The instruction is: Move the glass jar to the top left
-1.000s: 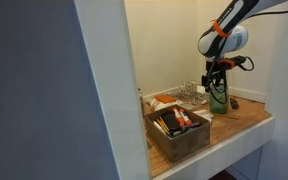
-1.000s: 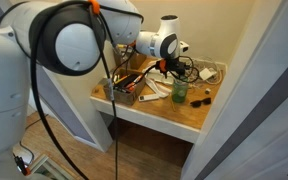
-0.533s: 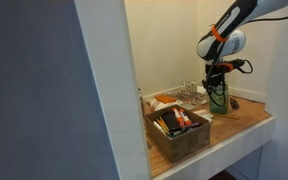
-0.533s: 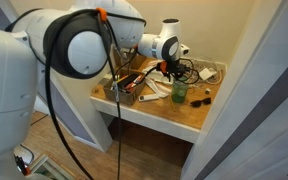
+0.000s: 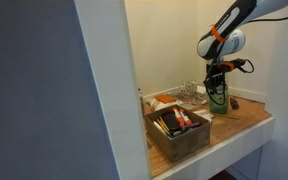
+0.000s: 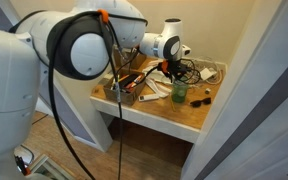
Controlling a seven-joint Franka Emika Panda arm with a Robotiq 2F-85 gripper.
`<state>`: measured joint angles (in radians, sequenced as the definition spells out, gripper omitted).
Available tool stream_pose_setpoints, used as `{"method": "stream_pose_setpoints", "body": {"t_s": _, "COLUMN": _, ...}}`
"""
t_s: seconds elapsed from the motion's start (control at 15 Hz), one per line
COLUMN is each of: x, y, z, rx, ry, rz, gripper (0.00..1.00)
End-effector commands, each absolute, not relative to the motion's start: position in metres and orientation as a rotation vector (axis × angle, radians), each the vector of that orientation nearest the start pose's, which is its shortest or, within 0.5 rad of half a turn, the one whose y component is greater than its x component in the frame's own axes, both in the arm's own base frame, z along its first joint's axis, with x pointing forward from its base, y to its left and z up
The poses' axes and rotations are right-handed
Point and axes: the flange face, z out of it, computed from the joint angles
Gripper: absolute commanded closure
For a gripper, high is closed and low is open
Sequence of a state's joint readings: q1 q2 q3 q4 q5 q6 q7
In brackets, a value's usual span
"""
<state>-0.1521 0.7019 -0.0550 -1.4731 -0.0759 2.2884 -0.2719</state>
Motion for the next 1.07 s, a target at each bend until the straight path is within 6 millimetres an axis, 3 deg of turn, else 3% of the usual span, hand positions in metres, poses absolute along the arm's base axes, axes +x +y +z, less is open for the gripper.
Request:
{"method": "stream_pose_setpoints", "body": {"t_s": 0.0, "x": 0.719, "y": -0.151, "z": 0.283, "rx": -3.250, "ry": -0.205, "rz": -0.141, "gripper": 0.78}}
{"method": "stream_pose_setpoints", "body": {"t_s": 0.27, "x": 0.721, "y": -0.152, "z": 0.286, "rx": -3.254, "ry": -0.203, "rz": -0.144, "gripper": 0.84}}
{"method": "stream_pose_setpoints", "body": {"t_s": 0.47, "x": 0.720, "y": -0.151, "z": 0.285, "rx": -3.250, "ry": -0.211, "rz": -0.133, "gripper": 0.98}}
{"method": "stream_pose_setpoints", "body": {"t_s": 0.8, "x": 0.719, "y": -0.148, "z": 0.293, "rx": -3.257, "ry": -0.237, "rz": -0.147, "gripper": 0.97}}
{"method": "stream_pose_setpoints", "body": {"t_s": 1.0, "x": 0.717, "y": -0.144, "z": 0.312, "rx": -3.251, "ry": -0.297, "rz": -0.149, "gripper": 0.97}}
